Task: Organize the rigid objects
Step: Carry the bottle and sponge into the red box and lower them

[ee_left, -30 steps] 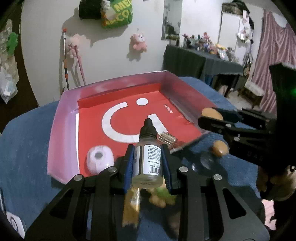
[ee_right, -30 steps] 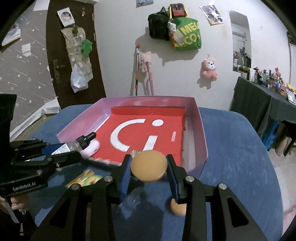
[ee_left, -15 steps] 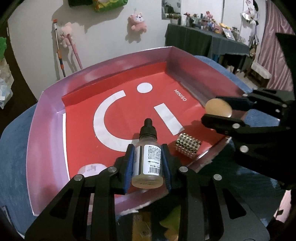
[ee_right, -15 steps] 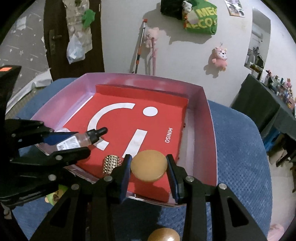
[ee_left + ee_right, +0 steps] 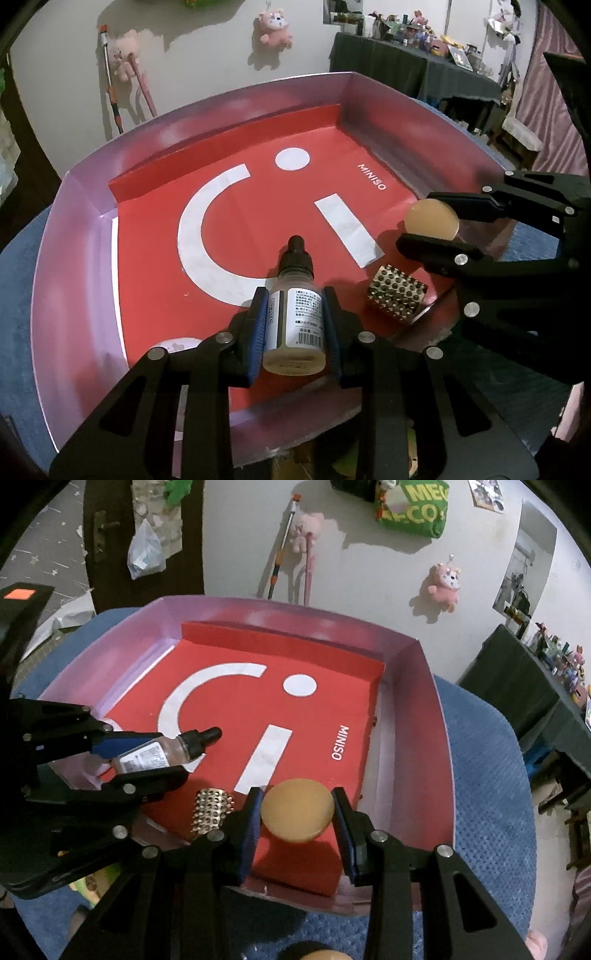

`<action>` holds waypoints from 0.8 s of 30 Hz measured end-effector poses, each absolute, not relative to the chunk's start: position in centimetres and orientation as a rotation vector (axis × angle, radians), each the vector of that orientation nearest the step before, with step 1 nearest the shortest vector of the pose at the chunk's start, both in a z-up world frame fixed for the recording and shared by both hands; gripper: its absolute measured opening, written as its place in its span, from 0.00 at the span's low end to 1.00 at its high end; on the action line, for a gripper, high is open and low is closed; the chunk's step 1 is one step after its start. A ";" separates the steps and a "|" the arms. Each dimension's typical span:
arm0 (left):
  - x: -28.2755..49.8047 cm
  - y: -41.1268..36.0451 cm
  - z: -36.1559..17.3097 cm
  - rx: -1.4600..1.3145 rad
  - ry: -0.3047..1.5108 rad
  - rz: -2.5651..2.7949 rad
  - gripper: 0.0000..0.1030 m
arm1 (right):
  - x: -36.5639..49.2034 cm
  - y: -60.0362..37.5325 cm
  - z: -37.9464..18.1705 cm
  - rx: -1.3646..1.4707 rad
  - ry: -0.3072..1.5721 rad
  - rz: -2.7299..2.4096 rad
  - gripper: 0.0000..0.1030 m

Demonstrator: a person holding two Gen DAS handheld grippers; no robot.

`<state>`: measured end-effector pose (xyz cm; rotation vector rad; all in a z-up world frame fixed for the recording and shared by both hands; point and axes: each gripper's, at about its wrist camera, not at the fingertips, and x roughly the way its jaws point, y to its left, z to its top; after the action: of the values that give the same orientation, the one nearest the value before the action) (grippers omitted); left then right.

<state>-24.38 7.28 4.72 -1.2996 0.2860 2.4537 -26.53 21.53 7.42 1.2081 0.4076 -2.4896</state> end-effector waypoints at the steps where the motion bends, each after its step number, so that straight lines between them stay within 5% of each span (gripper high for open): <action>1: -24.5 7.2 4.7 -1.303 0.283 2.452 0.26 | -26.6 21.3 7.3 1.214 0.421 -2.487 0.39; 24: -25.0 7.3 4.5 -1.315 0.272 2.432 0.26 | -27.5 20.8 6.4 1.323 0.466 -2.442 0.38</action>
<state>-24.96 7.26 4.54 -1.3149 0.2722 2.4318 -27.52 20.78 6.38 1.3227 0.4657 -2.4417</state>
